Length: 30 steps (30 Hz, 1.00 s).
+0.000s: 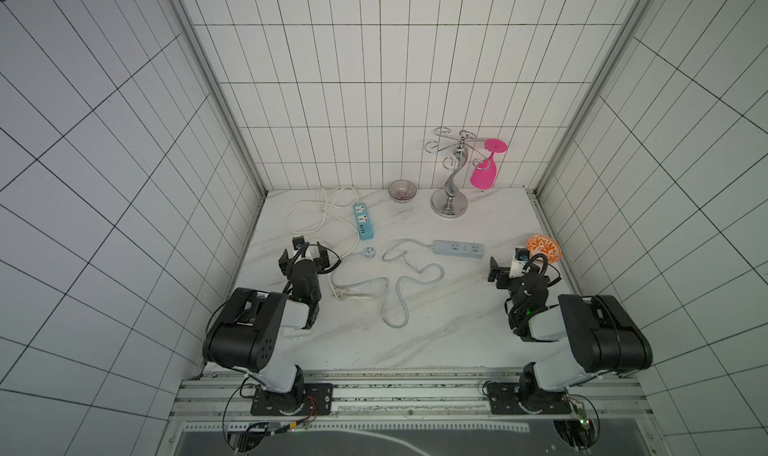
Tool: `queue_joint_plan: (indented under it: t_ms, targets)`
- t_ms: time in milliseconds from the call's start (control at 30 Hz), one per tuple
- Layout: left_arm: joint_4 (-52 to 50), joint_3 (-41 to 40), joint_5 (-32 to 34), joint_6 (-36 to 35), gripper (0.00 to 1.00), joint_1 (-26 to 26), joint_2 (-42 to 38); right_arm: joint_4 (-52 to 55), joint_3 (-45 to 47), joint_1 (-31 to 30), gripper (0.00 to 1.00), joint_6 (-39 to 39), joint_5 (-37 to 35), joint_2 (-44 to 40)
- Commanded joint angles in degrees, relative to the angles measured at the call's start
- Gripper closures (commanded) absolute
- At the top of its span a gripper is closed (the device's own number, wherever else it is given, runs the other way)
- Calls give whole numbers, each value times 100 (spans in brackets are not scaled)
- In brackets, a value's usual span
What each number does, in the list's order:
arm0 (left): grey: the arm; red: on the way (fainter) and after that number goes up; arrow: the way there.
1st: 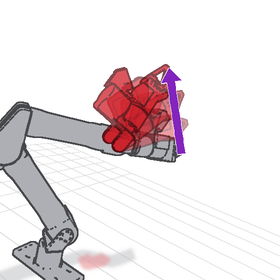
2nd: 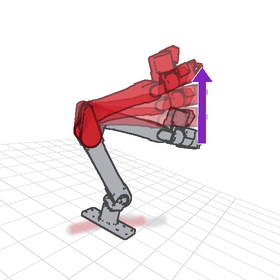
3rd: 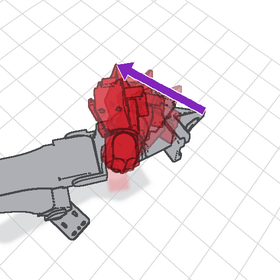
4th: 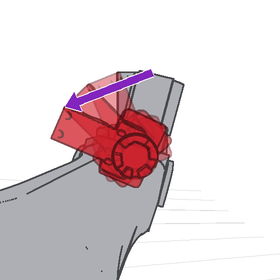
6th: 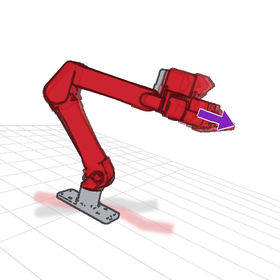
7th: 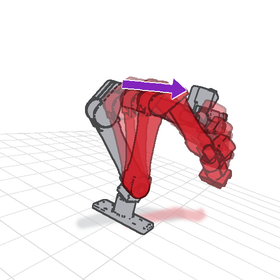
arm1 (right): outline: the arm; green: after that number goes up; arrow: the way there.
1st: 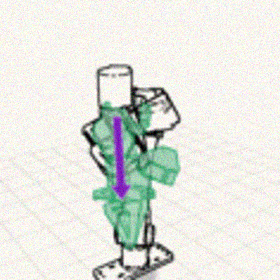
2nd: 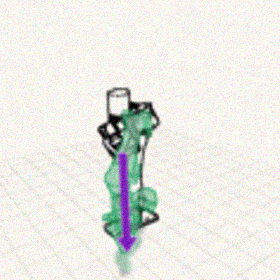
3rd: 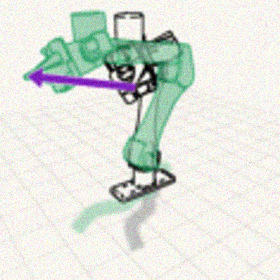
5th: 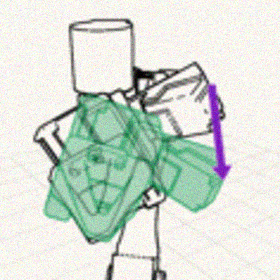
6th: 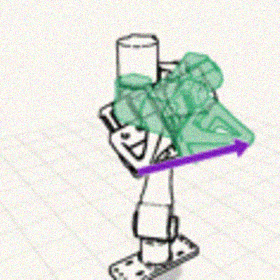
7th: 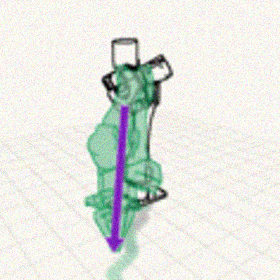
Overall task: Wrap the cord around the power strip
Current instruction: Pick up the power strip from the center of the board.
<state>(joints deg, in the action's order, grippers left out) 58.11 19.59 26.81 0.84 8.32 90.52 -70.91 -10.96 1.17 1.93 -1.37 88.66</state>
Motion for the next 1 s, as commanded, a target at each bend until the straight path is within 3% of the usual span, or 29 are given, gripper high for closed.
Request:
queue_joint_plan:
  t_ms: [0, 467, 633, 767, 867, 967]
  targets:
    - [162, 2, 9, -4, 2, 12, 20, -151, -372, 81, 1, -97, -48, 19]
    - [21, 32, 9, 24, 2, 11, -32, -103, -390, 134, 1, -106, 37, 19]
    - [-220, 113, -233, -48, 2, -13, -167, -69, -400, 141, 6, -78, 116, -31]
    - [-1012, 468, -187, -216, 2, 87, -526, 1326, -1033, 144, 6, 100, 578, -349]
    - [-2031, 958, 188, -446, 3, 431, -764, 2269, -1682, 139, 8, 320, 1065, -52]
    - [-2027, 1143, 589, -1089, 3, 807, -782, 3282, -2434, 146, 11, 523, 1586, 299]
